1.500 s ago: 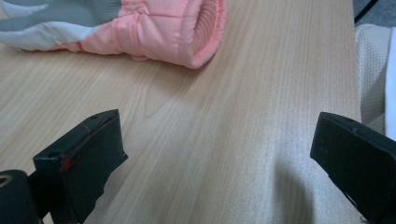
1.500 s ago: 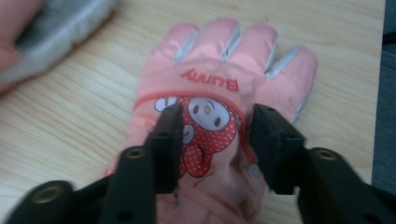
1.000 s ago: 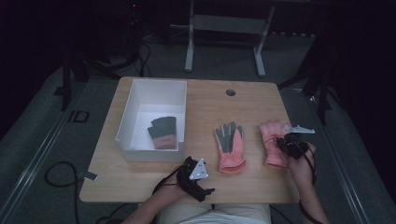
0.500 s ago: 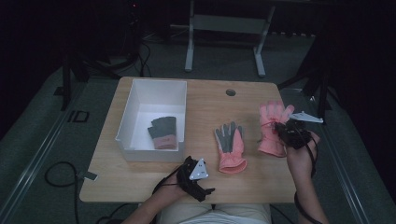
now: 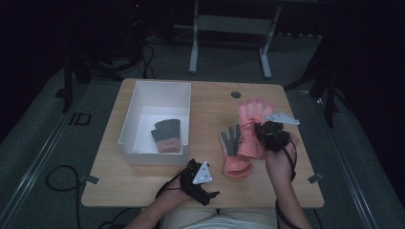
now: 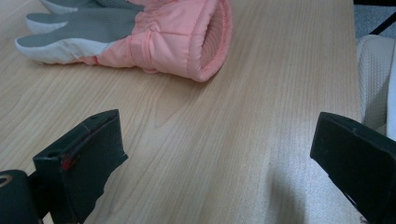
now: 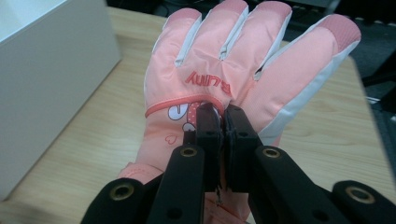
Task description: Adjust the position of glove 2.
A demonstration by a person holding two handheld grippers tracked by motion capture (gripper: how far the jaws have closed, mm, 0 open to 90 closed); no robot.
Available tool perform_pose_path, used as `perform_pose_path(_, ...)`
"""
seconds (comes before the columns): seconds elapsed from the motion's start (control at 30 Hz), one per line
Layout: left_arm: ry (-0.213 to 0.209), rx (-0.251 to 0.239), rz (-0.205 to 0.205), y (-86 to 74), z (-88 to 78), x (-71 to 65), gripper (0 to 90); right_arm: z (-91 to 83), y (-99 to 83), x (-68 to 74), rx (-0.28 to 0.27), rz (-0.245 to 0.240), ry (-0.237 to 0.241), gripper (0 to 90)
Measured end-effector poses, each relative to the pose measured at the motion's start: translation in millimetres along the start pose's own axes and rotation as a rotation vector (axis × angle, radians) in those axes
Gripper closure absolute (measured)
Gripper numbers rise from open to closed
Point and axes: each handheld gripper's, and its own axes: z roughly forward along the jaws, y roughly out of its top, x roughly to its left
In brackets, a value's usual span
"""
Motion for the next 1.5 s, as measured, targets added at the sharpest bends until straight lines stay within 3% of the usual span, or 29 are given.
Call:
perform_pose_path(0.37, 0.006, -0.009, 0.000, 0.5, -1.0, -0.6, 2.2, 16.3, -14.2, 30.2, 0.066, -0.025, 0.025, 85.9)
perform_pose_path(0.8, 0.006, -0.004, -0.006, 0.7, -0.5, 0.1, 2.2, 59.1, -46.9, 35.5, 0.194, -0.027, 0.049, 82.7)
perform_pose_path(0.93, 0.003, -0.012, -0.021, 0.5, -1.0, 0.6, 2.2, 67.2, -54.3, 34.5, 0.203, -0.033, 0.061, 81.2)
perform_pose_path(1.1, 0.000, -0.016, -0.026, 1.0, -1.2, -0.2, 2.3, 64.7, -57.0, 30.4, 0.191, -0.036, 0.065, 80.4)
perform_pose_path(1.33, -0.008, -0.006, -0.027, 2.0, 1.8, -1.4, 2.3, 59.0, -60.9, 8.8, 0.178, -0.018, 0.021, 78.8)
perform_pose_path(1.5, -0.010, -0.047, -0.035, 4.0, 0.1, -1.1, 2.3, 52.1, -55.9, 3.9, 0.159, -0.016, 0.068, 72.1)
